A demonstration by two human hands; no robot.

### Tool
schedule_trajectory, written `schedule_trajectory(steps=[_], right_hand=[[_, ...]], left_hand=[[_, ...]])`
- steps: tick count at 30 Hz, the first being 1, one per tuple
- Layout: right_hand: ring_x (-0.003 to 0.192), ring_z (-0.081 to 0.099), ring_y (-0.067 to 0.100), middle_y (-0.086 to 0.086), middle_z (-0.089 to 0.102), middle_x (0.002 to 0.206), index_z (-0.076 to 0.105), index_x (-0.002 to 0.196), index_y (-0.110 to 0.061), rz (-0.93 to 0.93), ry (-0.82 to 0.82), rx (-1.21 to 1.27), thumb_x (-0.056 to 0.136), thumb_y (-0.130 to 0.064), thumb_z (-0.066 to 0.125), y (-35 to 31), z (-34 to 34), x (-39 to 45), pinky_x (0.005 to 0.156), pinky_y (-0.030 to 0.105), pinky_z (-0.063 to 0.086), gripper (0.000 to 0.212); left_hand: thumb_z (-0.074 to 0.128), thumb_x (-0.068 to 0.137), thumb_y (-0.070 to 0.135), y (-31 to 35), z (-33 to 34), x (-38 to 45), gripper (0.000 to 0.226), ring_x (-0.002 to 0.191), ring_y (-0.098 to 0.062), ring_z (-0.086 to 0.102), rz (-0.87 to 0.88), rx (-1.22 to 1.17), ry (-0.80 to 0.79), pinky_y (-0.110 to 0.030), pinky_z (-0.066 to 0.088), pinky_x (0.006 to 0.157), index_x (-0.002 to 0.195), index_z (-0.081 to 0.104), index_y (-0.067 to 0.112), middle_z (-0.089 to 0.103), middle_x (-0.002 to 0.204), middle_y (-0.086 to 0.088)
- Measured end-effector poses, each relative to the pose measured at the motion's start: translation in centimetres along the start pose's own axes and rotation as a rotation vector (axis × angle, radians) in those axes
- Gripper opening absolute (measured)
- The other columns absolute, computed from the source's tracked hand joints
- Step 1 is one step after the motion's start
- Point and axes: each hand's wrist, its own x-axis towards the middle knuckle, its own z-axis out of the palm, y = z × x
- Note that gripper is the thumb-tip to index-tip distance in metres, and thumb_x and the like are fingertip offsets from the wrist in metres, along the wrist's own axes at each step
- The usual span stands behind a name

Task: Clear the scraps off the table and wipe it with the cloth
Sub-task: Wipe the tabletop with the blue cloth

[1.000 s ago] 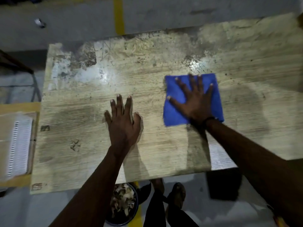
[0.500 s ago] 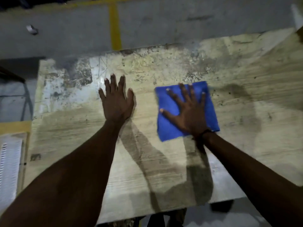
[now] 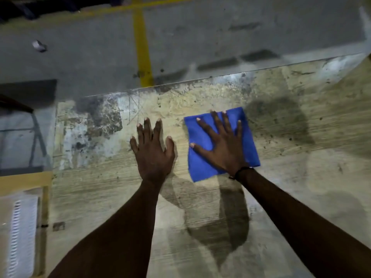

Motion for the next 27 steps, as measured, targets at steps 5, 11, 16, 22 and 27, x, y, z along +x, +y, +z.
schedule_trajectory(steps=[5, 11, 16, 22, 27], right_hand=[[0.161, 0.01, 0.035, 0.004, 0.012, 0.175, 0.016, 0.163, -0.048, 0.325, 0.027, -0.053, 0.088, -0.092, 0.021, 6.9, -1.7, 3.1, 0.121, 0.074, 0.009, 0.087], [0.16, 0.012, 0.039, 0.009, 0.015, 0.174, 0.022, 0.162, -0.046, 0.288, 0.03, 0.006, 0.087, -0.091, 0.027, -0.2, -0.2, 7.0, 0.12, 0.074, 0.008, 0.088], [0.162, 0.006, 0.03, 0.0, 0.011, 0.175, 0.024, 0.161, -0.049, -0.01, -0.021, 0.019, 0.088, -0.089, 0.034, -3.2, 0.8, 6.7, 0.123, 0.07, 0.005, 0.085], [0.162, 0.005, 0.032, 0.002, 0.006, 0.176, 0.012, 0.161, -0.053, 0.334, -0.027, 0.057, 0.086, -0.092, 0.028, 4.5, -1.5, 9.0, 0.122, 0.072, 0.0, 0.086], [0.16, 0.014, 0.038, 0.008, 0.015, 0.174, 0.022, 0.163, -0.046, 0.336, 0.063, 0.002, 0.088, -0.091, 0.028, 0.2, 0.4, 11.8, 0.12, 0.074, 0.007, 0.087]], left_hand=[[0.038, 0.105, 0.049, 0.2, -0.2, 0.1, 0.064, 0.163, -0.025, 0.006, -0.016, -0.032, -0.033, -0.06, 0.01, 0.128, 0.166, 0.026, 0.031, 0.011, 0.176, -0.001], [0.042, 0.103, 0.047, 0.2, -0.1, 0.3, 0.065, 0.163, -0.026, 0.011, -0.017, -0.01, -0.02, -0.059, 0.013, 0.128, 0.165, 0.027, 0.032, 0.014, 0.176, 0.0], [0.042, 0.102, 0.047, 0.3, -0.4, 0.4, 0.065, 0.162, -0.026, 0.013, -0.019, -0.006, -0.019, -0.059, 0.016, 0.127, 0.164, 0.03, 0.032, 0.016, 0.176, 0.0], [0.042, 0.102, 0.047, 0.7, -0.8, 0.4, 0.065, 0.163, -0.025, 0.011, -0.028, -0.024, -0.021, -0.058, 0.015, 0.127, 0.164, 0.03, 0.032, 0.017, 0.175, 0.0], [0.046, 0.101, 0.046, 0.5, -0.7, 0.6, 0.065, 0.162, -0.025, 0.013, -0.028, -0.006, -0.009, -0.058, 0.017, 0.126, 0.163, 0.033, 0.031, 0.019, 0.175, 0.0]])
